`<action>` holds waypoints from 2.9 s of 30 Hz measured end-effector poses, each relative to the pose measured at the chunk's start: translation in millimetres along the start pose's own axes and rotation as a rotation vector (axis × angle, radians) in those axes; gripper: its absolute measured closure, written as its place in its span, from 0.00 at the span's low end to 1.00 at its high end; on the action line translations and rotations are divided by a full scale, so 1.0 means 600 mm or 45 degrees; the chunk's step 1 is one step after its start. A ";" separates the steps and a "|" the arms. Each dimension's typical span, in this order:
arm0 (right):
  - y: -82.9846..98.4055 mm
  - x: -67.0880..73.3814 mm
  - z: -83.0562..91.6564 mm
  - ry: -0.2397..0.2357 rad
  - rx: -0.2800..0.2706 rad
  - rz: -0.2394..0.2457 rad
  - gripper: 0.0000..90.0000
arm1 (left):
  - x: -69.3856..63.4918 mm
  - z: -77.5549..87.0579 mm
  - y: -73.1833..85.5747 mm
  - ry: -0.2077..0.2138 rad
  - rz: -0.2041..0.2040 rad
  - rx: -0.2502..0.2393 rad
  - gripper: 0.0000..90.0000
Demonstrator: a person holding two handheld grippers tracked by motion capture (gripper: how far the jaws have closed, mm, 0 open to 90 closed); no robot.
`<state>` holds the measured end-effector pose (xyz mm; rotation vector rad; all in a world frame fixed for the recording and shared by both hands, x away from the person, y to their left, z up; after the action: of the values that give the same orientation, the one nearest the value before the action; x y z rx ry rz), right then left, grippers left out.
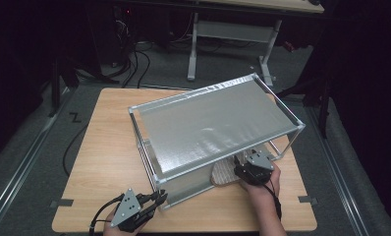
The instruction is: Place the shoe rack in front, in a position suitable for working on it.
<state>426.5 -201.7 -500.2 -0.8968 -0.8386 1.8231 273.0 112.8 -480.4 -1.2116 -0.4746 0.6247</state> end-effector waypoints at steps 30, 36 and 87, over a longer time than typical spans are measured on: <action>0.024 0.125 -0.028 -0.274 0.155 0.170 0.57 | 0.000 -0.001 0.000 -0.005 0.005 0.000 0.89; 0.017 0.178 -0.019 -0.346 0.123 0.274 0.57 | 0.000 -0.001 0.000 -0.004 0.006 0.002 0.89; 0.006 0.267 0.003 -0.554 0.100 0.333 0.60 | -0.003 -0.005 -0.002 -0.009 0.010 -0.001 0.89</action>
<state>371.4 -56.1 -539.0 -0.5854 -0.9386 2.3127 273.9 109.3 -480.3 -1.2130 -0.4760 0.6360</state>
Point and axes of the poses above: each handheld gripper's, and its own axes: z roughly backward along the jaws, y roughly out of its underside, x roughly to its left, the point moved 6 cm from there along -z, roughly forward along the jaws, and after that the axes turned 2 degrees about x, right-handed, at the moved point
